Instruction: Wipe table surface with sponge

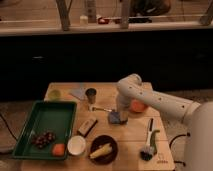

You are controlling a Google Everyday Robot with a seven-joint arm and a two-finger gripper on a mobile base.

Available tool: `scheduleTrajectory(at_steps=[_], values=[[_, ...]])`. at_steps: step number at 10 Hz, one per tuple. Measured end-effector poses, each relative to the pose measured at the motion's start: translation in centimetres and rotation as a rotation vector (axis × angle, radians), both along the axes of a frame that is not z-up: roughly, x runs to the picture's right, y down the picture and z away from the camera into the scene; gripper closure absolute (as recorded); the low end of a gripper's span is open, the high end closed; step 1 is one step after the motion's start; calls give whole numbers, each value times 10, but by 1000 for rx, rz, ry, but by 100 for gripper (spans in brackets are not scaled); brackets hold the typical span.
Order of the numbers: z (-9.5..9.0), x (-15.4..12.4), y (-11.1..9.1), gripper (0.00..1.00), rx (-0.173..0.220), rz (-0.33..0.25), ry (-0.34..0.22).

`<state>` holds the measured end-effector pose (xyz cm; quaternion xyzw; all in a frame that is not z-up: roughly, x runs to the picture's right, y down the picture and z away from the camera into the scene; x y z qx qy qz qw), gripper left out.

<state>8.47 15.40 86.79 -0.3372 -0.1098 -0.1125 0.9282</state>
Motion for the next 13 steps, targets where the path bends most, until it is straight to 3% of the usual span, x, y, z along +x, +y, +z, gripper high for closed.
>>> scheduleTrajectory(at_steps=[3, 5, 7, 9, 11, 13], values=[[-11, -32, 13, 100, -14, -46, -81], [-27, -30, 30, 100, -28, -66, -89], [-42, -9, 48, 100, -43, -77, -70], [-43, 21, 53, 100, -61, -87, -11], [-37, 37, 46, 100, -59, -86, 41], [-22, 47, 26, 100, -43, -72, 76]])
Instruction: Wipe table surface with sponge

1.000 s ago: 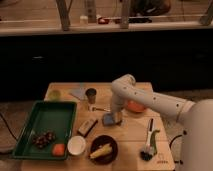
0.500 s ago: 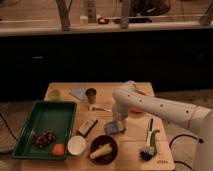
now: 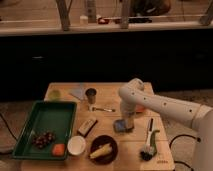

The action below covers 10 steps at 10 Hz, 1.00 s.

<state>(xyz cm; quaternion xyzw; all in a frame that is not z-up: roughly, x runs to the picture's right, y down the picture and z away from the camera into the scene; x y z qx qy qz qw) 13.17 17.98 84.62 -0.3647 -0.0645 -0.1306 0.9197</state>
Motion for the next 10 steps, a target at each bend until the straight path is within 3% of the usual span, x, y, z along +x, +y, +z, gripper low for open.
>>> scheduleTrajectory(at_steps=[4, 6, 8, 10], values=[[22, -13, -25, 100, 16, -9, -16], [23, -48, -26, 100, 22, -36, -66], [13, -71, -19, 100, 20, -65, -105], [-8, -78, 4, 100, 7, -97, -129]])
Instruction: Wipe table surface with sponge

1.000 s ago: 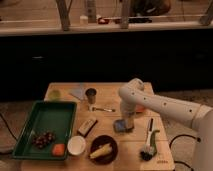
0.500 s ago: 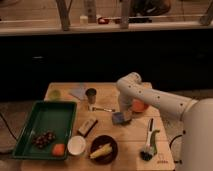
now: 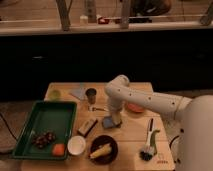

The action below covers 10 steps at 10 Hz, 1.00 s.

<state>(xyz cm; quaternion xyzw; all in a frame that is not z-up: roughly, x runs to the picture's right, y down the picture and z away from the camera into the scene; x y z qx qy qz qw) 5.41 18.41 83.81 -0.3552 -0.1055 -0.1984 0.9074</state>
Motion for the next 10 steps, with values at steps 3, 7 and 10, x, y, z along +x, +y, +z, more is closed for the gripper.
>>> scheduleTrajectory(at_steps=[3, 7, 10], values=[[-13, 29, 19, 100, -19, -5, 30], [-8, 82, 12, 100, -8, 47, 133], [18, 78, -19, 100, 22, 63, 145]])
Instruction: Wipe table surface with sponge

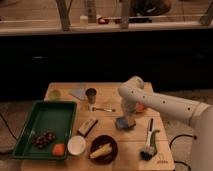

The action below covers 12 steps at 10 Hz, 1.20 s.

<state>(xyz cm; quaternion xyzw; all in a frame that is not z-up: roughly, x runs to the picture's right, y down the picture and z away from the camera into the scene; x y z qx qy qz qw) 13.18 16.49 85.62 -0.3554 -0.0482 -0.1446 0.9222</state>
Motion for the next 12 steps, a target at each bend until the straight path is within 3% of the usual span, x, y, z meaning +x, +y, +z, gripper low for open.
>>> scheduleTrajectory(at_steps=[3, 6, 9, 12], values=[[11, -28, -11, 100, 10, -16, -33], [6, -64, -9, 100, 18, -45, -128], [-17, -68, 18, 100, -13, -83, -174], [-29, -47, 32, 100, -38, -87, -154]])
